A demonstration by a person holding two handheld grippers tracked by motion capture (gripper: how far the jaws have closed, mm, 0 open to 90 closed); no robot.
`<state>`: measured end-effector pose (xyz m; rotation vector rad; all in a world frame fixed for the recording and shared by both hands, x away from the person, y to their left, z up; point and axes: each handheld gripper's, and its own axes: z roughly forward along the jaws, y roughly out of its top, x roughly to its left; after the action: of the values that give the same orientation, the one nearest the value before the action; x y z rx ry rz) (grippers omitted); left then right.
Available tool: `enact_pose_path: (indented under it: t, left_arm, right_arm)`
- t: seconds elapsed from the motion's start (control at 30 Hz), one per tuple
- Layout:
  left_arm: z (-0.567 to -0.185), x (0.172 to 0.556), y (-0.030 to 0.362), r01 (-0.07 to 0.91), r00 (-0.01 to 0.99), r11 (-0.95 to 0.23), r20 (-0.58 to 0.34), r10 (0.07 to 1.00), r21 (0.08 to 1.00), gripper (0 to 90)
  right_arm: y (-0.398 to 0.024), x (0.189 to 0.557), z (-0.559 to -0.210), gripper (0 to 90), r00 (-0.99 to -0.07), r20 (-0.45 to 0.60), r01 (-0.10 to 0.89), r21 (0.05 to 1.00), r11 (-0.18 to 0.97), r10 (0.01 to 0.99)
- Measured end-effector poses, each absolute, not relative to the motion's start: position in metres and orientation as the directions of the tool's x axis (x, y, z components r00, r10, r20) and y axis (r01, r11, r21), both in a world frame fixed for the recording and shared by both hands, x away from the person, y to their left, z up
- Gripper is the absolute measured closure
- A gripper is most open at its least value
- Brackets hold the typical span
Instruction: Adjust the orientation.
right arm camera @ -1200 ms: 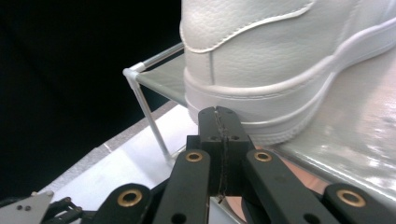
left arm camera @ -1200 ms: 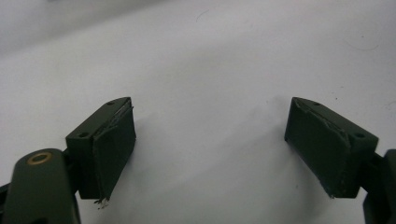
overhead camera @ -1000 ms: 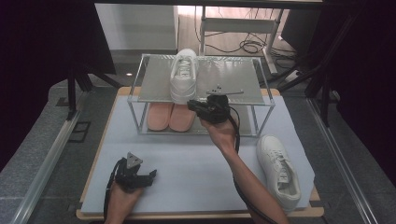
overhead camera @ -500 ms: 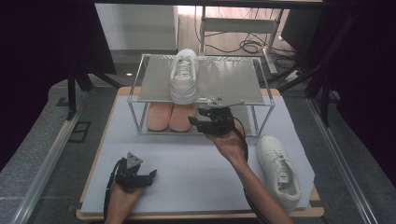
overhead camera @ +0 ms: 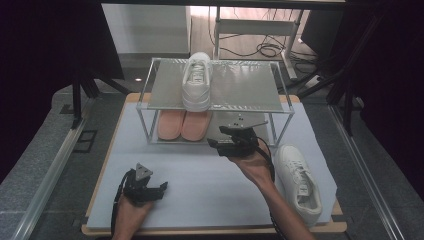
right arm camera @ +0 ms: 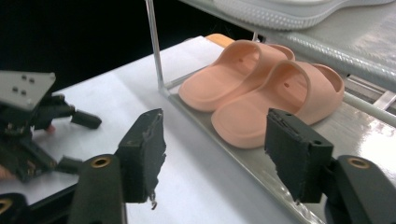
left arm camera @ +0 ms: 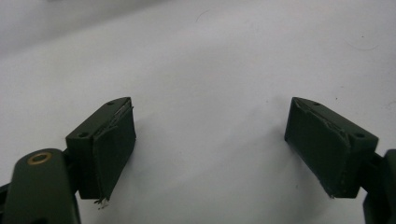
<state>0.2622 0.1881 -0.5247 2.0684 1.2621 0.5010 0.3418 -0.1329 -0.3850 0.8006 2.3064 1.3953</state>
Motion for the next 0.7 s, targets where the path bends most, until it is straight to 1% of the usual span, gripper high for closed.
enact_pose_path:
  t: [0.03, 0.13, 0.23, 0.43, 0.7]
  left_arm:
    - [-0.525, 0.262, 0.188, 0.636, 0.462, -0.321, -0.013, 0.887, 0.702, 16.4]
    - [-0.525, 0.262, 0.188, 0.636, 0.462, -0.322, -0.013, 0.887, 0.702, 16.3]
    - [-0.525, 0.262, 0.188, 0.636, 0.462, -0.322, -0.012, 0.887, 0.702, 16.4]
    - [-0.525, 0.262, 0.188, 0.635, 0.463, -0.322, -0.012, 0.886, 0.702, 16.4]
    - [-0.525, 0.262, 0.188, 0.635, 0.463, -0.322, -0.012, 0.886, 0.702, 16.4]
  right_arm:
    - [-0.135, 0.340, -0.386, 40.3, -0.787, 0.003, 0.291, 0.884, 0.367, 0.617]
    - [-0.140, 0.336, -0.388, 41.2, -0.788, -0.001, 0.292, 0.880, 0.375, 0.616]
    - [-0.143, 0.332, -0.392, 41.1, -0.788, -0.027, 0.282, 0.872, 0.400, 0.615]
    - [-0.153, 0.326, -0.397, 40.1, -0.779, 0.003, 0.328, 0.854, 0.404, 0.627]
    - [-0.171, 0.319, -0.399, 38.3, -0.756, 0.013, 0.371, 0.832, 0.411, 0.655]
